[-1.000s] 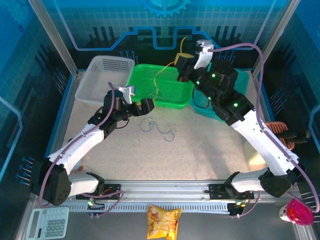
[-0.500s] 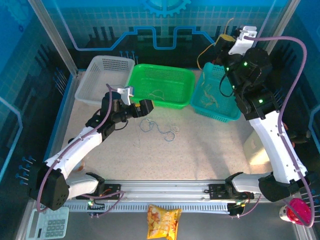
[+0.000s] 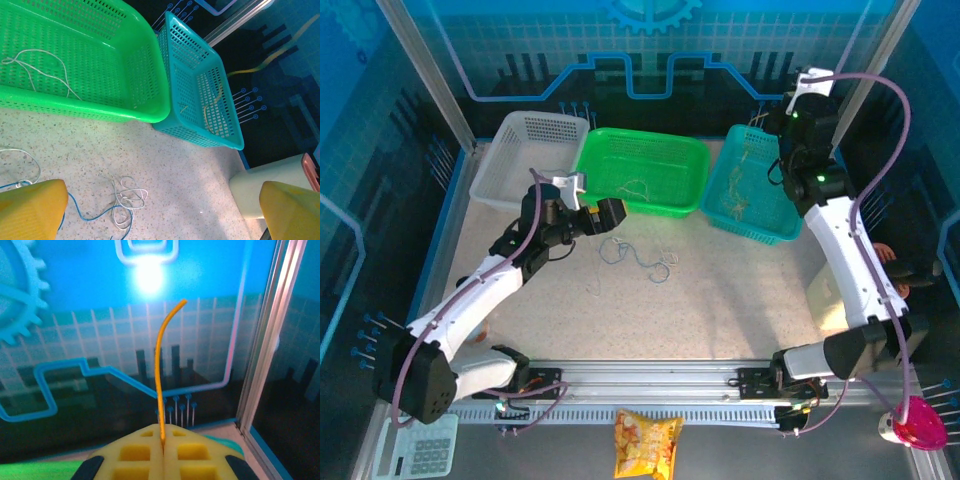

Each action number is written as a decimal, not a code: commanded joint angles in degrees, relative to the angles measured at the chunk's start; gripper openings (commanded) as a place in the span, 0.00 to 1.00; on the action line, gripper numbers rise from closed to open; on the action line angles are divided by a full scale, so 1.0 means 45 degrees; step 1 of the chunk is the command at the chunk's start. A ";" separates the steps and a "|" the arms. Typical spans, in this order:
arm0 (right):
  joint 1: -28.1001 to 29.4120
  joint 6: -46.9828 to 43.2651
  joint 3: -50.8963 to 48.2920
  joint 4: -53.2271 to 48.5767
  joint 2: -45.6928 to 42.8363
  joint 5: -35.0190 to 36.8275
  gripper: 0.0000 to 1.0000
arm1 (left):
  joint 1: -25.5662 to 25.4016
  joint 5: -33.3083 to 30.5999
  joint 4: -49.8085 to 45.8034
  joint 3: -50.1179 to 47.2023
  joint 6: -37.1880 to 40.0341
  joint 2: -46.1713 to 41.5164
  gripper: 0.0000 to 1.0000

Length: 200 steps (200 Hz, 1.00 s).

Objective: Untangle the cables

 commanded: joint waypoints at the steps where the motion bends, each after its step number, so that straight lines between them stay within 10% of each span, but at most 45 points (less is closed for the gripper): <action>1: -0.0273 0.0299 -0.0311 0.0103 0.0205 0.0120 0.00 | -0.0089 -0.0119 -0.0118 0.0166 -0.0006 -0.0405 0.99; 81: -0.0366 0.1364 -0.2090 -0.0972 0.0922 0.0463 0.00 | -0.0113 -0.0149 -0.0116 0.0169 -0.0124 -0.0463 0.99; 139: -0.1067 0.2594 -0.2396 -0.1570 0.0915 0.0077 0.59 | -0.0159 -0.0192 -0.0306 0.0114 -0.0110 -0.0728 0.99; 200: -0.1133 0.3569 -0.2570 -0.1386 -0.0408 -0.1970 0.64 | -0.0178 -0.0466 -0.0328 0.0075 -0.0241 -0.0768 0.99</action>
